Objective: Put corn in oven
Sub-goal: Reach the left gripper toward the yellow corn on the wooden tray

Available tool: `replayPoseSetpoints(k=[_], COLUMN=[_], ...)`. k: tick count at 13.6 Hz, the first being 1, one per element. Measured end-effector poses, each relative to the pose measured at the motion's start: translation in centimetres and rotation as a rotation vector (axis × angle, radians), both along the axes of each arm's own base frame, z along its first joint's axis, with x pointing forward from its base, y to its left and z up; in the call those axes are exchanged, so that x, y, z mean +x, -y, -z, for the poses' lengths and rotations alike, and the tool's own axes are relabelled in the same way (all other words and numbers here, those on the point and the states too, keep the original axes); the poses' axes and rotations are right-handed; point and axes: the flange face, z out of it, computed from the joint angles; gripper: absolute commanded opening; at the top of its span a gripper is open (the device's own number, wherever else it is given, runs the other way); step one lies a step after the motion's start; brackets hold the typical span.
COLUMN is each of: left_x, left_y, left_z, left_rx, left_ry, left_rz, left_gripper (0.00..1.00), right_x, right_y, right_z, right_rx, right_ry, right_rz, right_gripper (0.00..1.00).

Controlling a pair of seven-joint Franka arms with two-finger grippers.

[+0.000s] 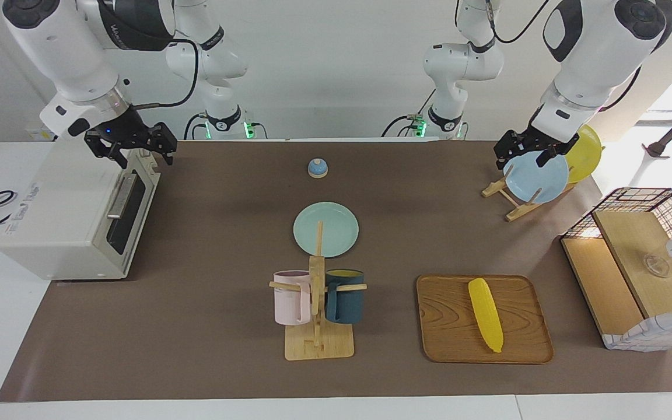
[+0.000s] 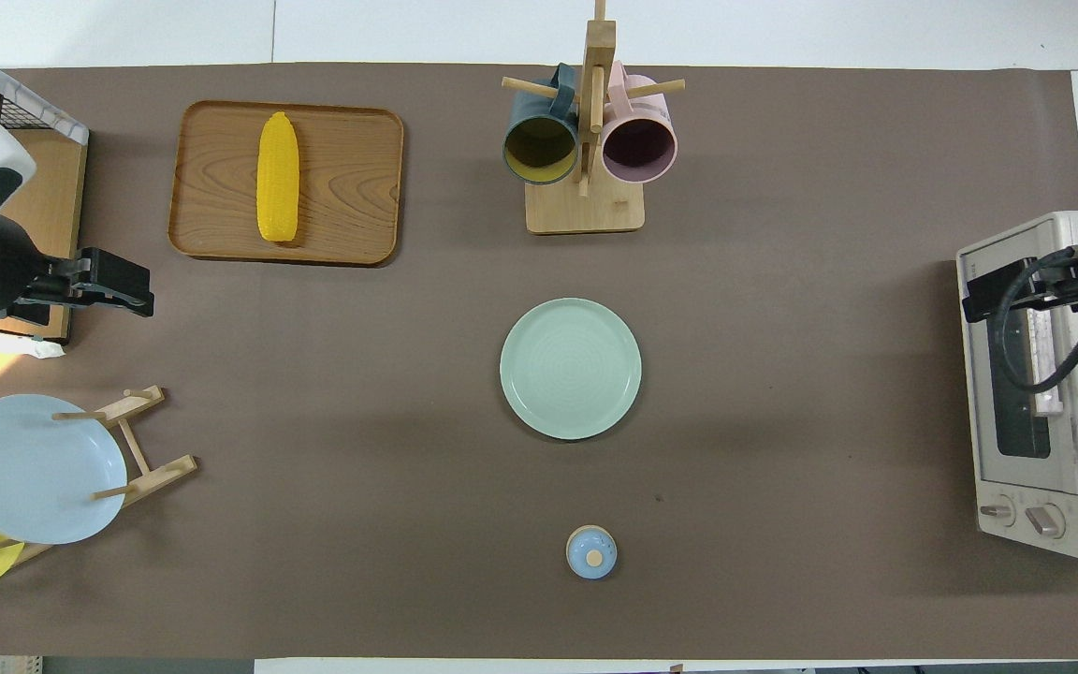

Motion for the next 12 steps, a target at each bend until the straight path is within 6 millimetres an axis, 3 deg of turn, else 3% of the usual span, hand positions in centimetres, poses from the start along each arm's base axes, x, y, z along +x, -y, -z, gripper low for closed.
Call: replayPoseSetpoints(k=[12], left_x=[1.0], left_y=[0.9], left_z=[-0.2], left_rx=[-0.030], left_ry=[0.075], left_rz=[0.006], left_gripper=[1.00], right_x=[0.0], right_y=[0.0], right_z=[0.0], right_rx=[0.000], right_ry=[0.000], right_rz=[0.000], right_gripper=[1.00])
